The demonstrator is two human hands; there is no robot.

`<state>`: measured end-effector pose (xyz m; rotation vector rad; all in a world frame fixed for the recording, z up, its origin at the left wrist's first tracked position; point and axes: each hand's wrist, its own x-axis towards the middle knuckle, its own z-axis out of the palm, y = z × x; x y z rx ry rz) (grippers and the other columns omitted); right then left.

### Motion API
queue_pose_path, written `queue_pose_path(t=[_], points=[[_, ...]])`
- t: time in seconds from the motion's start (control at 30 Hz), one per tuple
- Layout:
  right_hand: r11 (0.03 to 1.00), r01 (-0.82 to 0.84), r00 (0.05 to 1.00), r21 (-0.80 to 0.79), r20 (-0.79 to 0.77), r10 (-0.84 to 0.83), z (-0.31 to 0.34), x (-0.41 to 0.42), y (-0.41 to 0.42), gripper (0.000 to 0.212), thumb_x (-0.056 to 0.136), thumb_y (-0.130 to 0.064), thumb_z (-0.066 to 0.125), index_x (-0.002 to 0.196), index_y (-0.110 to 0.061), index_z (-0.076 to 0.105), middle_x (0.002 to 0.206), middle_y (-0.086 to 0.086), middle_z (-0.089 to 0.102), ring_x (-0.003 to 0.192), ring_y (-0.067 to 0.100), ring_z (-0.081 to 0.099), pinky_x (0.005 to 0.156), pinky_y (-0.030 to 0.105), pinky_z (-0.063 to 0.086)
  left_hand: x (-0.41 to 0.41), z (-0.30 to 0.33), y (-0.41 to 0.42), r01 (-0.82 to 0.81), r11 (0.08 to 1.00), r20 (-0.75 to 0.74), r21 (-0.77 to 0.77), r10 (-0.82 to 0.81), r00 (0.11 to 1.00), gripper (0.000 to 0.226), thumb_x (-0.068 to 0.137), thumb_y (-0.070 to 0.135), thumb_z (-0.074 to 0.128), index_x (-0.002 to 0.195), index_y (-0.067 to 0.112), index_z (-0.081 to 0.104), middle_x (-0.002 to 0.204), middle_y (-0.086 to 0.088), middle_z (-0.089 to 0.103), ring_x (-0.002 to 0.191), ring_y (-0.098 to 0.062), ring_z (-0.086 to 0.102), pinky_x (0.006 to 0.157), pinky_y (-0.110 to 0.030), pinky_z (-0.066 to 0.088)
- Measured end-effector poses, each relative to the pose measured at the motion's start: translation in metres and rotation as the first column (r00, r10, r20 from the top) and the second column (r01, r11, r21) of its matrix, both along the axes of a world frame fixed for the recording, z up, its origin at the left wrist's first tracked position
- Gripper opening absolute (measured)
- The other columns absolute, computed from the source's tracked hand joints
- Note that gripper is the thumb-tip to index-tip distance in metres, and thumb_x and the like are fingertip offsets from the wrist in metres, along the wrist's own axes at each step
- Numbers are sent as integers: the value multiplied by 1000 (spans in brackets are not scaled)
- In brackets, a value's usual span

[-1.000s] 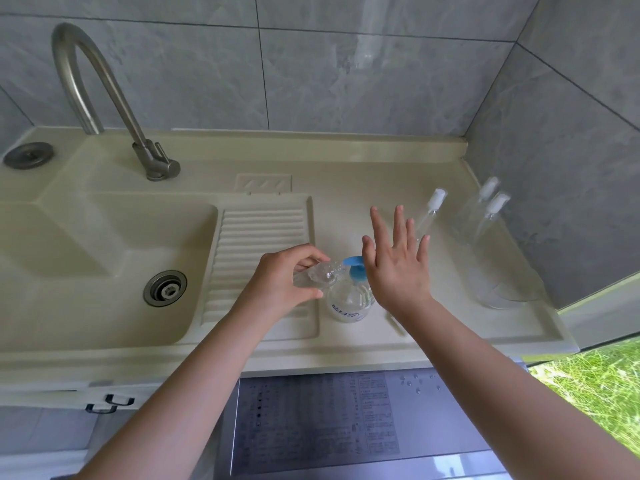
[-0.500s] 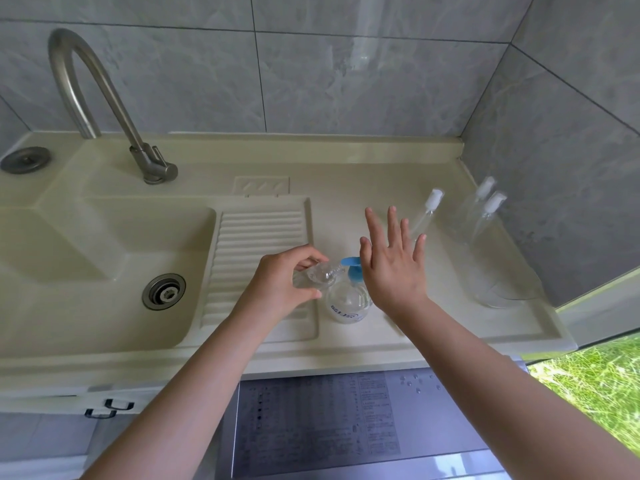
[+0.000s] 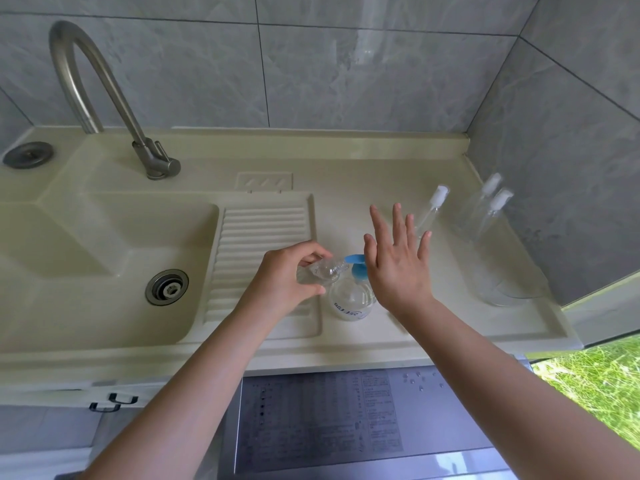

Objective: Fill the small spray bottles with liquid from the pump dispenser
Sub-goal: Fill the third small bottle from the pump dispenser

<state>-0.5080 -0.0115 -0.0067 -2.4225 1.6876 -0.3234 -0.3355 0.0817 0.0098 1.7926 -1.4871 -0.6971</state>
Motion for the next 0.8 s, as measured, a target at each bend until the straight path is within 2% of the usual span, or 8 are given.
queue_pose_path(t=[0.1,0.2,0.37,0.53,0.63,0.8], points=[[1000,-7,1000,-10,-2,7,1,-2,-3,59,105,-48,17,160,-33,5,168,8,-4,155,32,-3,122,56,-2,0,3,0,-2,1000,3,9,2,1000,49,62,6,88,102,30,70,94,16,71,94,4,62,78,4,34],[998,0,997,55,73,-4,5,-2,-4,59,106,-48,22,160,-33,3,168,9,-6,154,31,-4,121,58,-3,1,5,0,-15,1000,7,7,15,1000,49,63,7,88,103,29,70,95,13,71,93,4,61,78,5,34],[1000,-3,1000,31,7,3,2,0,-2,59,102,-47,11,159,-36,4,168,8,-3,155,31,-2,122,57,-1,0,6,-2,-12,1000,-15,1,12,1000,50,63,3,88,104,24,71,95,12,71,87,18,57,76,5,34],[999,-2,1000,34,-14,3,1,-1,-2,58,105,-47,16,159,-34,-1,168,8,-8,155,31,-5,122,56,-3,-2,5,-1,-9,1000,-11,-1,9,1000,50,62,3,89,103,26,71,95,13,71,89,13,58,77,4,36],[998,-11,998,61,57,8,6,-2,-2,59,106,-48,20,160,-34,-2,168,8,-11,154,30,-8,121,56,-5,-2,4,-1,3,1000,-9,-18,-3,1000,50,61,3,89,102,25,71,96,13,72,91,10,60,80,4,35],[998,5,1000,60,4,-5,1,1,-1,56,105,-43,13,159,-36,1,168,8,-8,155,29,-5,122,56,-2,-3,6,-1,2,999,-15,-35,-2,1000,50,61,1,88,102,23,71,95,14,71,90,13,59,81,4,35]])
